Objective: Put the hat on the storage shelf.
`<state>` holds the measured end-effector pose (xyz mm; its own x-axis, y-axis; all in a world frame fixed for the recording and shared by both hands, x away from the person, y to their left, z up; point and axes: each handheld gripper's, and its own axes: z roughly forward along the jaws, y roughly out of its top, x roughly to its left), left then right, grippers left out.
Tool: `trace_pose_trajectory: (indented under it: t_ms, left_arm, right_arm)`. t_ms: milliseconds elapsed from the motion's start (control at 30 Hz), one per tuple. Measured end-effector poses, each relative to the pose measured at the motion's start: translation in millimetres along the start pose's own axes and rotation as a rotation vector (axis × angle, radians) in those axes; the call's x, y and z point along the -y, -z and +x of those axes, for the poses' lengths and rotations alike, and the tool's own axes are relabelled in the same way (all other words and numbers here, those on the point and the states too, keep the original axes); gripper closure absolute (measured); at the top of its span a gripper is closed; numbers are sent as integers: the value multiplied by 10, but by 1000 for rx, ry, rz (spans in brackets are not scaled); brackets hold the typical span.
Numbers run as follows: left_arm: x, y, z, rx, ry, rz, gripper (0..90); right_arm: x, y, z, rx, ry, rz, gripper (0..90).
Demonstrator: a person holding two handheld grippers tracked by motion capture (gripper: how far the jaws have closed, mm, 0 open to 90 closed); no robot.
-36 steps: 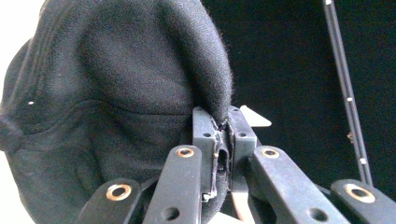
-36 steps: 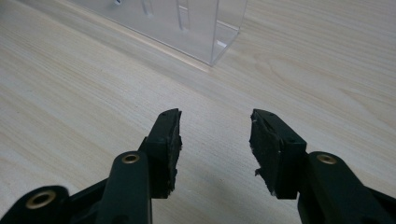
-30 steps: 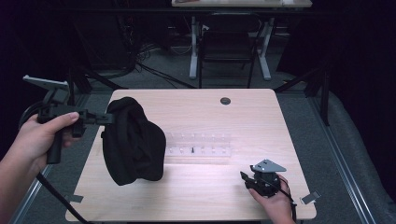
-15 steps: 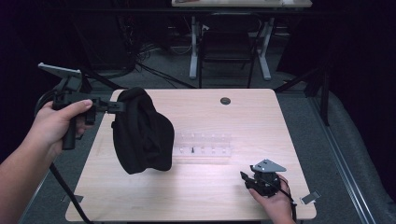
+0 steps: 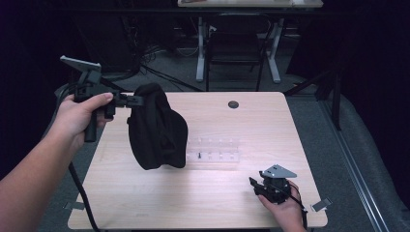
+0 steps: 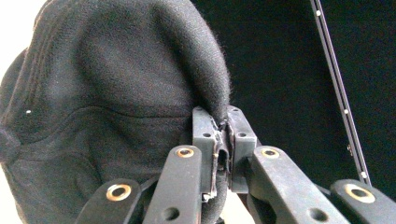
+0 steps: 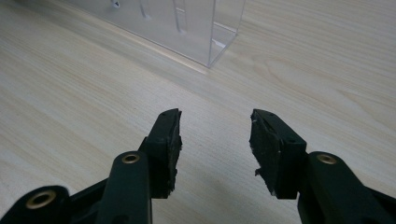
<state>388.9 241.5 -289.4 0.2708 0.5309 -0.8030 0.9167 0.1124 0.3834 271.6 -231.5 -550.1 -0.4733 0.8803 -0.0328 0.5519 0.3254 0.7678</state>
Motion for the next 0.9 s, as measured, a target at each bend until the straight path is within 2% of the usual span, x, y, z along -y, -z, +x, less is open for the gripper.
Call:
trace_pose_trajectory:
  t_ms: [367, 533, 900]
  left_arm:
    - [-136, -289, -96, -6, -17, 15, 853]
    - [-165, -366, -106, -11, -24, 21, 853]
    - [-237, -532, -88, -31, -11, 27, 853]
  right_arm:
    - [-5, 27, -28, -11, -11, -9, 525]
    - [-5, 36, -47, -8, -20, -12, 525]
    - [-5, 50, -70, -10, -33, -28, 525]
